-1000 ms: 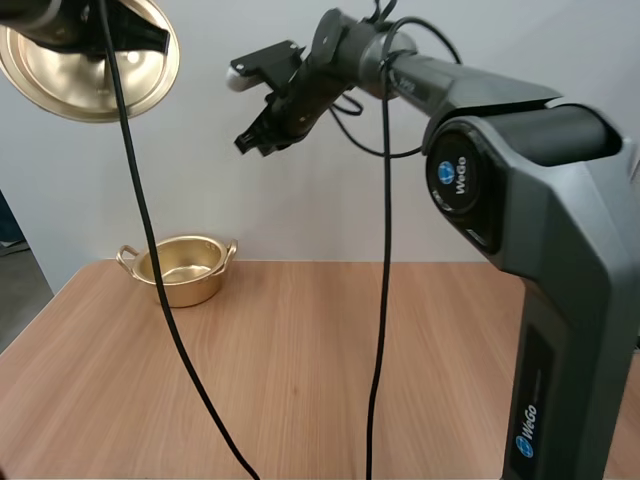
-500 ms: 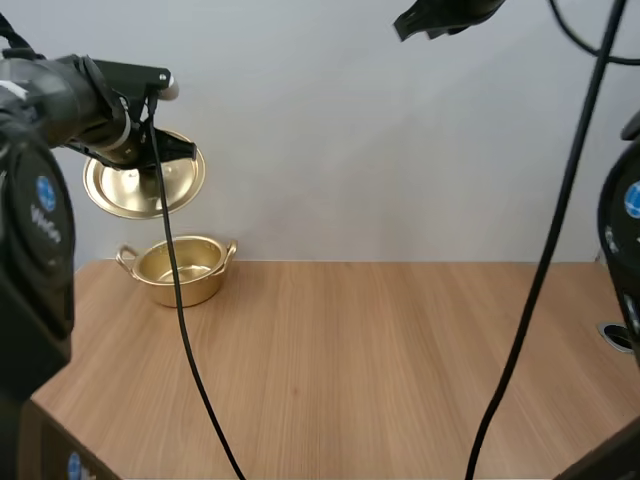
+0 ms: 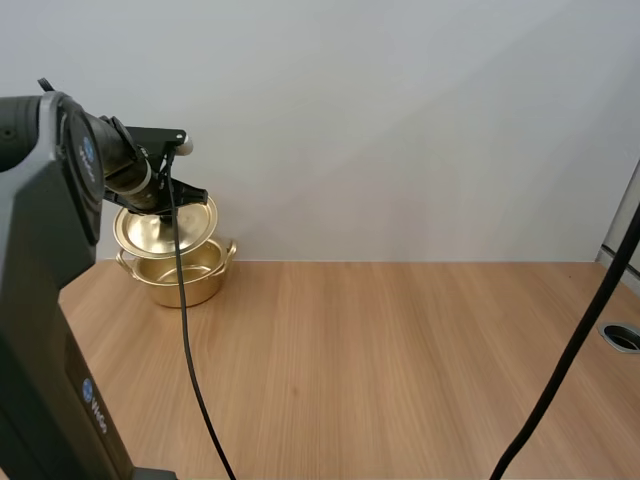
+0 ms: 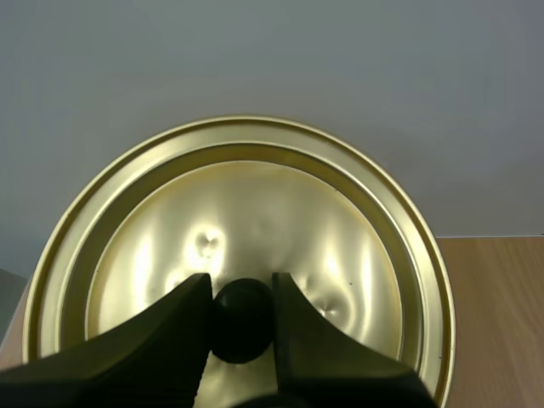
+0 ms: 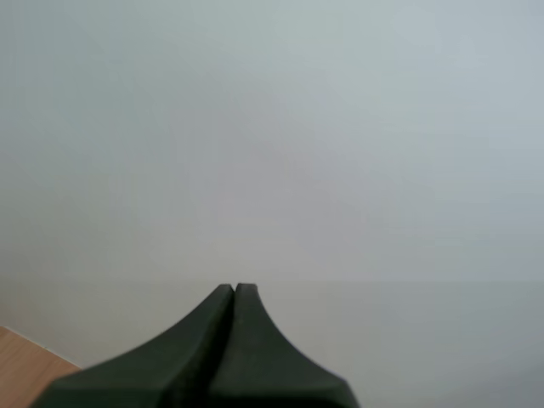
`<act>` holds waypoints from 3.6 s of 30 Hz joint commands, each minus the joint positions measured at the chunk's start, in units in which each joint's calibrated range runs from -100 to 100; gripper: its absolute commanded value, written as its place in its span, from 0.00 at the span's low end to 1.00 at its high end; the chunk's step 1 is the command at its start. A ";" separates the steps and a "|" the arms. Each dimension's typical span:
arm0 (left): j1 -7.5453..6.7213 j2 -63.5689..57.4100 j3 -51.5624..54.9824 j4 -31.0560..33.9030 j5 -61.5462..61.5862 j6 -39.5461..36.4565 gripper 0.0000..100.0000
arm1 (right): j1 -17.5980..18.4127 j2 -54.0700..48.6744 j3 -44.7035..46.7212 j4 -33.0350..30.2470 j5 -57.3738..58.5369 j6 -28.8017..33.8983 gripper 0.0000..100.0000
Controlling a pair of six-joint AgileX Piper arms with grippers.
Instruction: Open the pot, put the car inside, and close it
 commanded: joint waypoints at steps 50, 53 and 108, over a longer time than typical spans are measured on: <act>-0.05 13.88 -10.79 0.54 14.91 1.10 0.00 | -0.03 -7.40 0.17 -0.29 11.04 1.29 0.00; -0.05 13.88 -10.79 0.54 15.08 1.11 0.00 | -0.03 -8.30 0.17 -0.40 11.04 1.17 0.00; -0.05 -30.80 0.68 -29.72 8.45 12.97 1.00 | -0.03 -8.81 20.80 2.73 -11.75 -0.50 0.00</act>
